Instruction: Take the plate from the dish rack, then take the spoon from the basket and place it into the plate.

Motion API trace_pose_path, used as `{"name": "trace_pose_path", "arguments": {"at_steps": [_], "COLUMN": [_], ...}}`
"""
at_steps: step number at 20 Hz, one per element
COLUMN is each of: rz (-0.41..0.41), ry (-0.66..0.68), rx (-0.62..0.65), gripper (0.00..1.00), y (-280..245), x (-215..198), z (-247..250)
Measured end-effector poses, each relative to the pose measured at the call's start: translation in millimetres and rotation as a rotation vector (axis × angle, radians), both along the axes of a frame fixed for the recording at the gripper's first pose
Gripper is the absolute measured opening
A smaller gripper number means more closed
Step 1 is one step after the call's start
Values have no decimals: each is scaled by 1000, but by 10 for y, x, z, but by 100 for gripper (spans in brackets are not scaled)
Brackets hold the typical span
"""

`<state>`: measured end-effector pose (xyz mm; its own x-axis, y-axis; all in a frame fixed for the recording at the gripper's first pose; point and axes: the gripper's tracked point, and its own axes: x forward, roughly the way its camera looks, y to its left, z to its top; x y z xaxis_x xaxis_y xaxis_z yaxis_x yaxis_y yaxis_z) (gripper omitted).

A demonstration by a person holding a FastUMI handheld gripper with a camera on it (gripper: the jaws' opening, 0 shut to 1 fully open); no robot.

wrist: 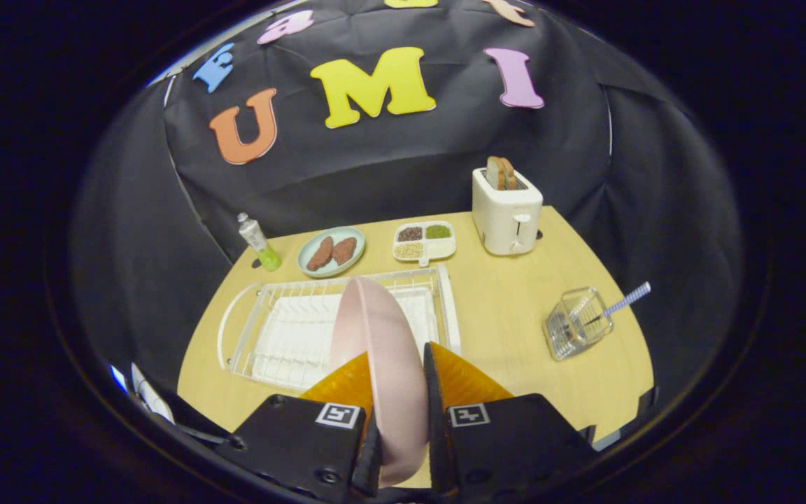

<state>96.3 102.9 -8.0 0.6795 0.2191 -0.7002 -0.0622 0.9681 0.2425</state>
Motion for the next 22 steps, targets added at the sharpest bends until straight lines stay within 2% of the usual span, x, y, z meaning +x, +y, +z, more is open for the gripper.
{"name": "trace_pose_path", "arguments": {"at_steps": [4, 9, 17, 22], "rz": [-12, -32, -3, -5], "ry": [45, 140, 229, 251], "rx": [135, 265, 432, 514], "gripper": [33, 33, 33, 34], "y": [-102, -125, 143, 158], "x": [-444, -700, -744, -636], "z": [-548, -1148, -1581, -1705]}}
